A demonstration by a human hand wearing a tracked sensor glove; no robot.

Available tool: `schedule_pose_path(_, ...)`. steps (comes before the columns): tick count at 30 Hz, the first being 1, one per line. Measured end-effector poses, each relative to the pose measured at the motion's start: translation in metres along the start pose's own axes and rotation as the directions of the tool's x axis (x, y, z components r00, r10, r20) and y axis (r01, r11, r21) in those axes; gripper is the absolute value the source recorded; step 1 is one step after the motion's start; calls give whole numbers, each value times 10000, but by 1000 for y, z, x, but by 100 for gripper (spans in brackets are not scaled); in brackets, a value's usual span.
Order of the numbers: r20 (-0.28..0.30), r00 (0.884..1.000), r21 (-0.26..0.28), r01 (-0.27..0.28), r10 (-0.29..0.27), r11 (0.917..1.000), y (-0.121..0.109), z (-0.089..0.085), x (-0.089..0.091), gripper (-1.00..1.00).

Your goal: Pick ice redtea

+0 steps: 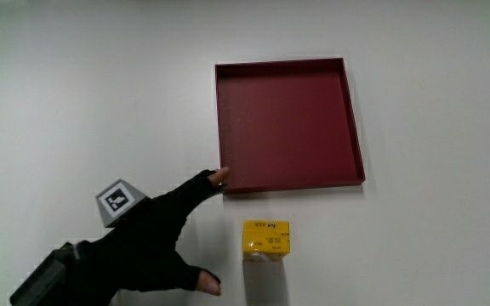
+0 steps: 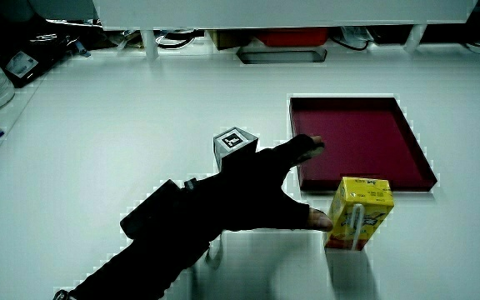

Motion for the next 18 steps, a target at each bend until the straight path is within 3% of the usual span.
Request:
schedule_pose_path(5,346,9994,-214,58,-50,9998,14,-13,-2,0)
schedule_pose_path(6,112,9999,-228,74,-72,9997,16,-14,-6,0)
schedule_pose_path(10,503,9984,-289,287,-272,9992,26,-23,-7,0)
schedule_pose_path(18,387,9969,-418,702,-686,9967,44,-36,-10,0)
